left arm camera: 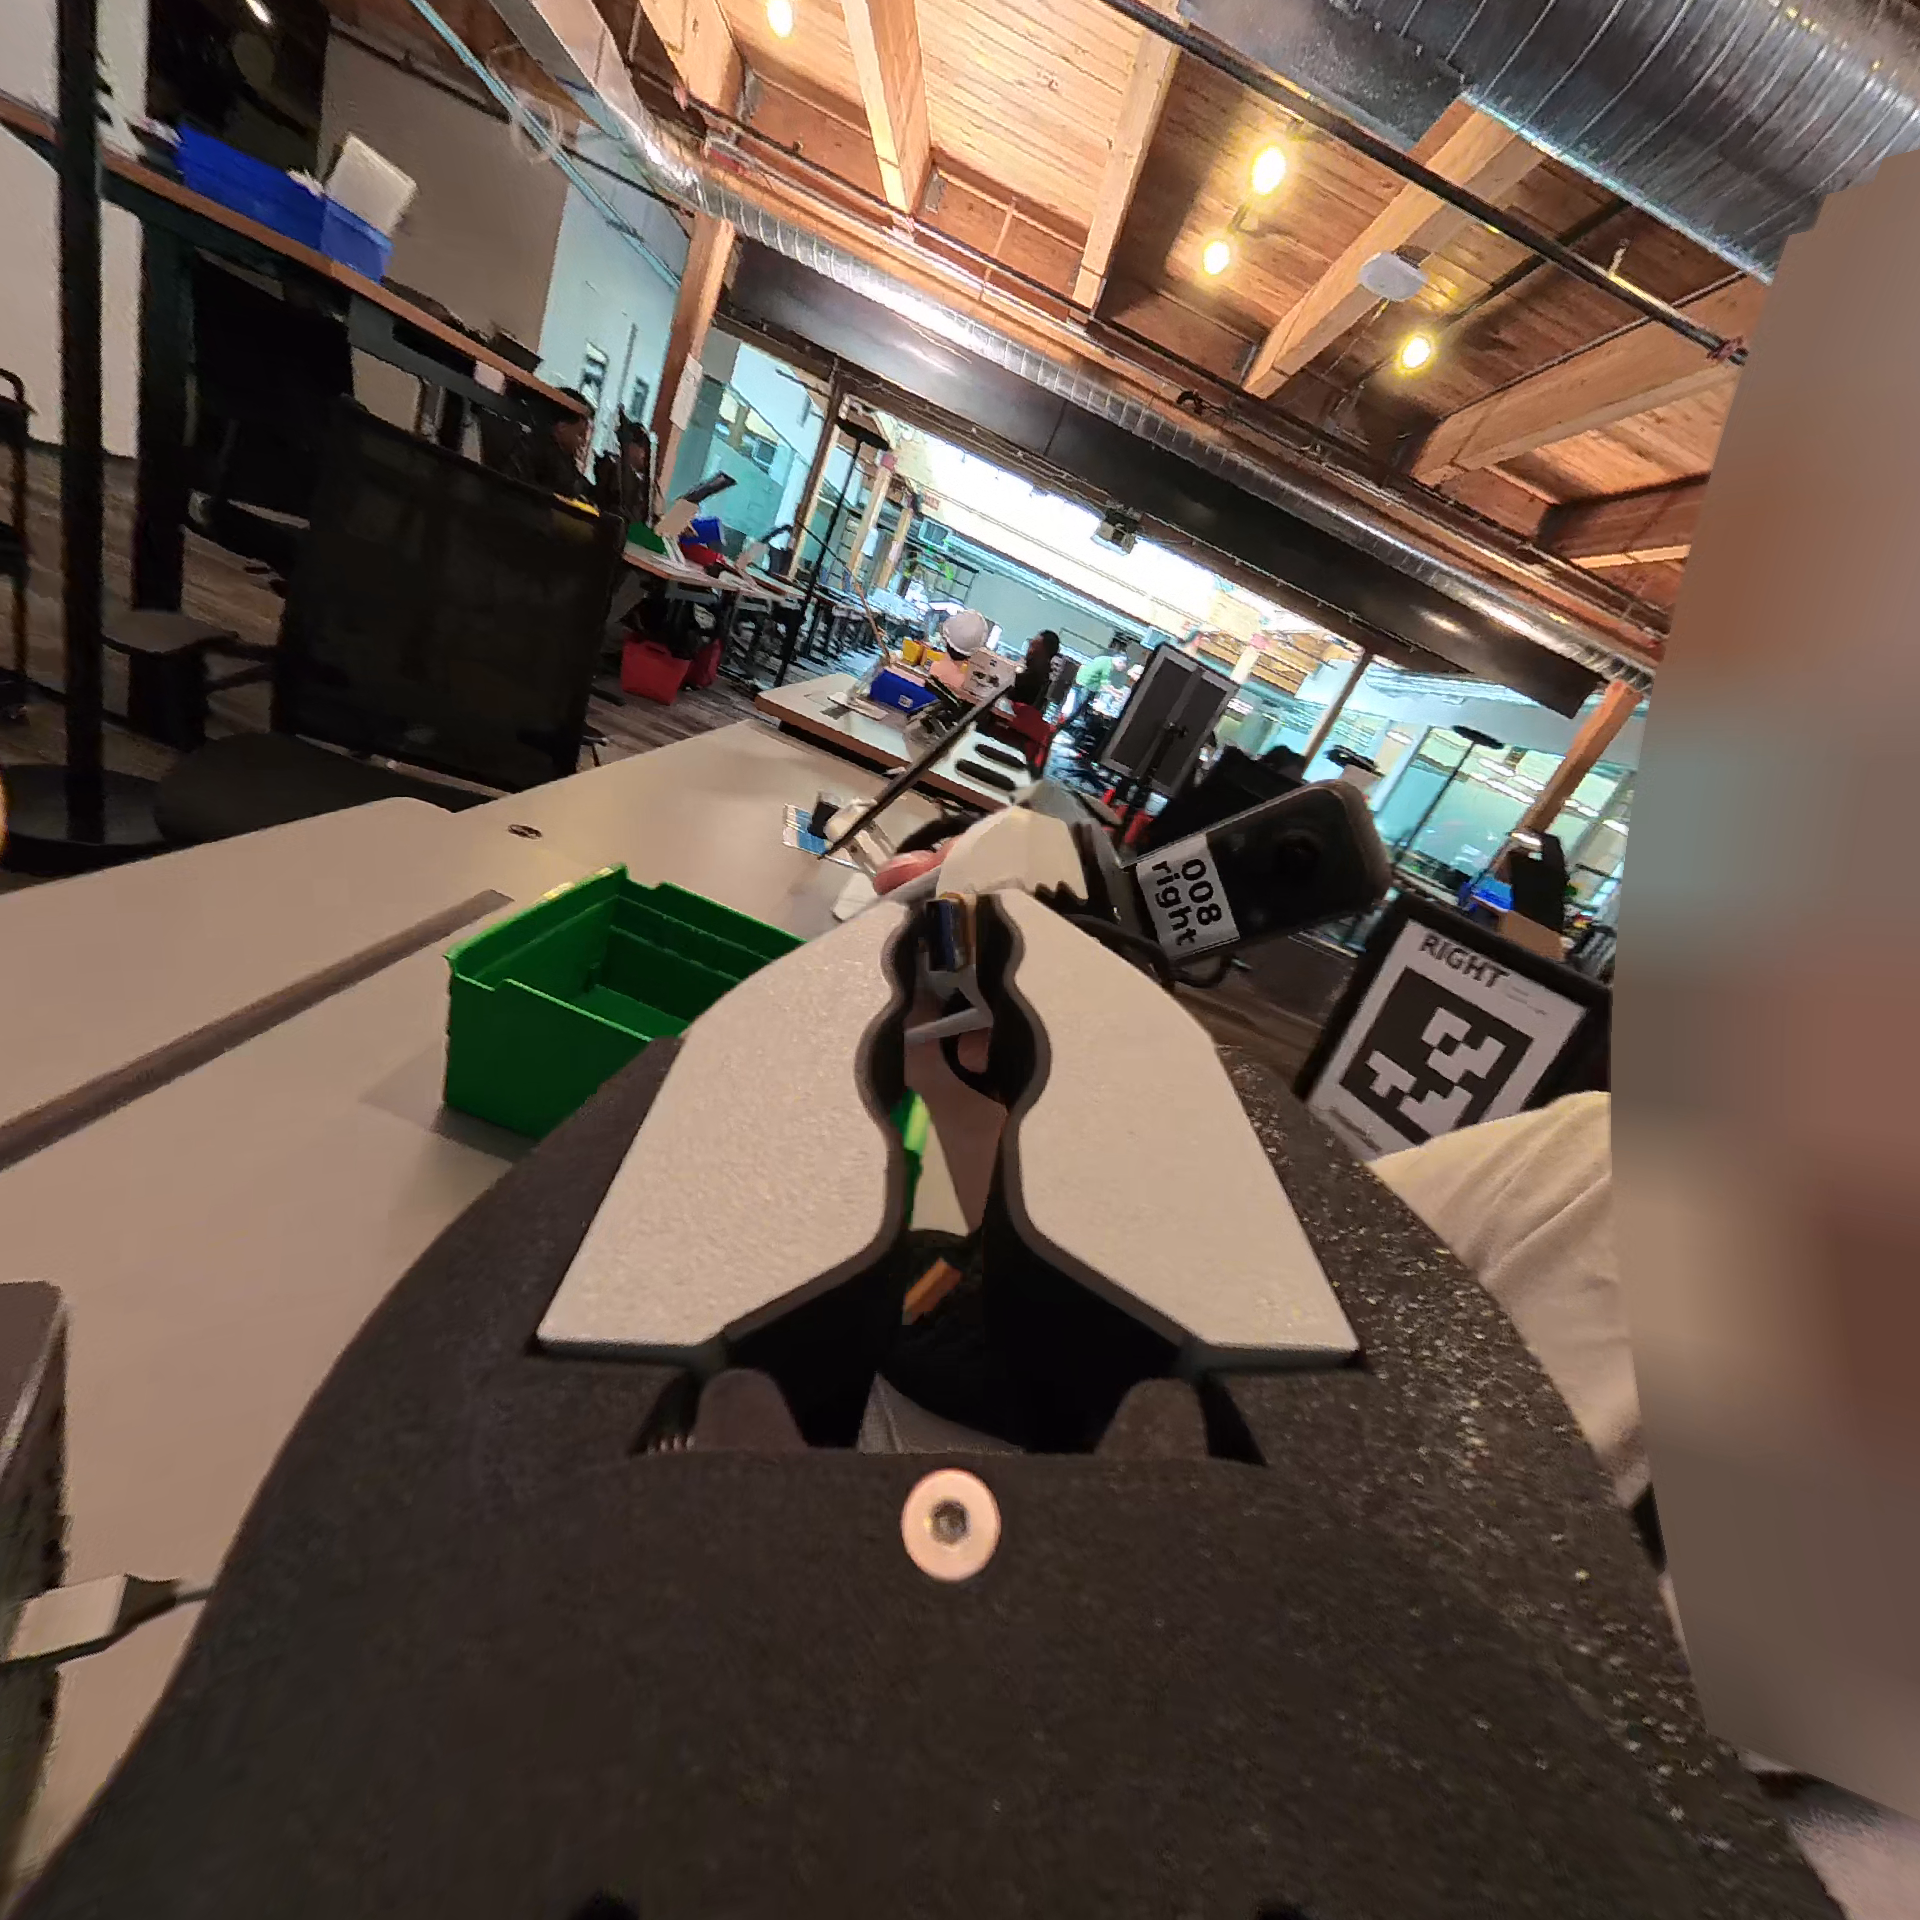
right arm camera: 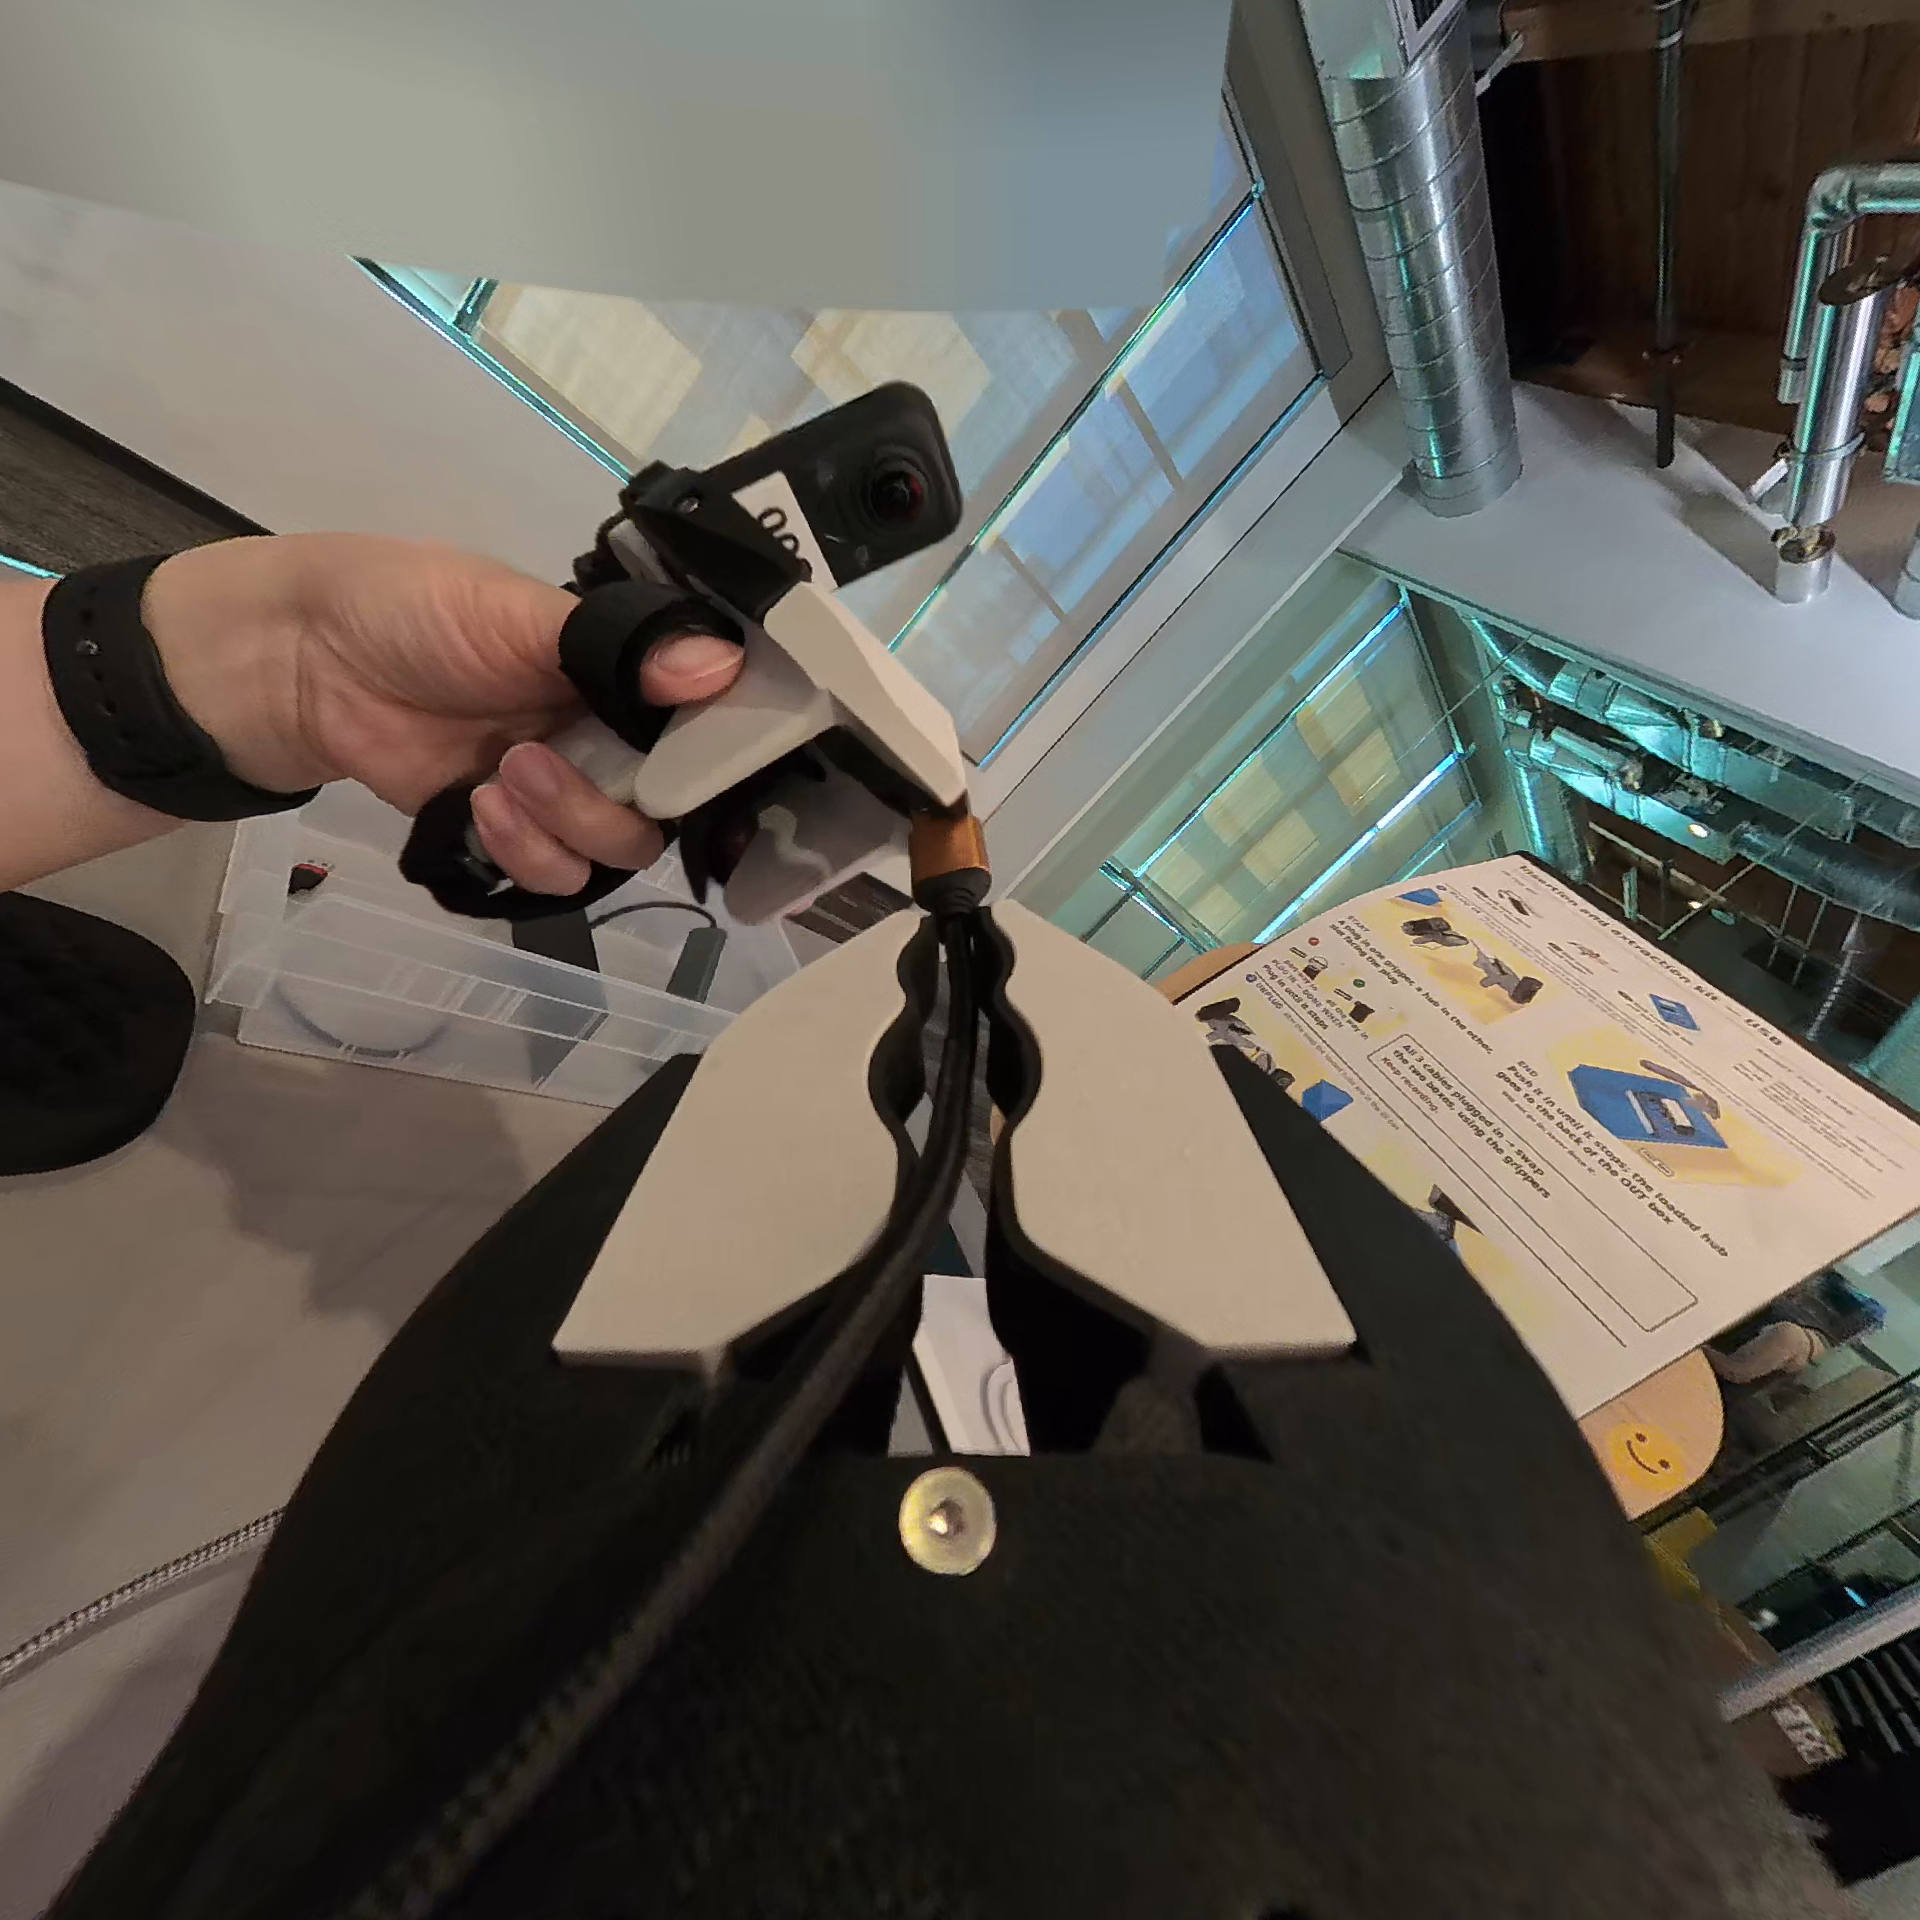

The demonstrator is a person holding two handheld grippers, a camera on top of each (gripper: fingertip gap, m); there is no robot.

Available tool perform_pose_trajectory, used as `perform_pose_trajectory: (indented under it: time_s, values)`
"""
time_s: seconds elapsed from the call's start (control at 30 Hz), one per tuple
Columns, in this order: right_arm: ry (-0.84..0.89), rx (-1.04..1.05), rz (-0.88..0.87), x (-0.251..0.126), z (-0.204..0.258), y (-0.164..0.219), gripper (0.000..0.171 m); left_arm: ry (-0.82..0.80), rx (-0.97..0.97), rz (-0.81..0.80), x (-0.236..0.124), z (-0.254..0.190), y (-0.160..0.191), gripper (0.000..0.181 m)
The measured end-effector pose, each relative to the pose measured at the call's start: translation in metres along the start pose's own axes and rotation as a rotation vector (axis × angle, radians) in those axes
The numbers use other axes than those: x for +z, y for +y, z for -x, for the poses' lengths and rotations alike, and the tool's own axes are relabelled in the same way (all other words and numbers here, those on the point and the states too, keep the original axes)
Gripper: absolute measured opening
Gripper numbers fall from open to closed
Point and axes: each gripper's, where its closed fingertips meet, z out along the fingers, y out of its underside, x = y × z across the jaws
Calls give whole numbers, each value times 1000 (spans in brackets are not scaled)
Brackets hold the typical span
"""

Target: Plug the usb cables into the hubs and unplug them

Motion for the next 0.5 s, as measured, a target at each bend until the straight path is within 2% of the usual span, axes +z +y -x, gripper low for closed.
perform_pose_trajectory:
  time_s: [0.1,0.3,0.5]
  values:
    - [13,29,-12,-5,-7,-1,7,-100,87,-38,-13,9,-11,19]
    - [70,67,10,-17,-28,2,7,-663,370,8,-62,90,-18,35]
    - [131,99,45,-30,-48,8,7,-787,327,78,-69,149,13,40]
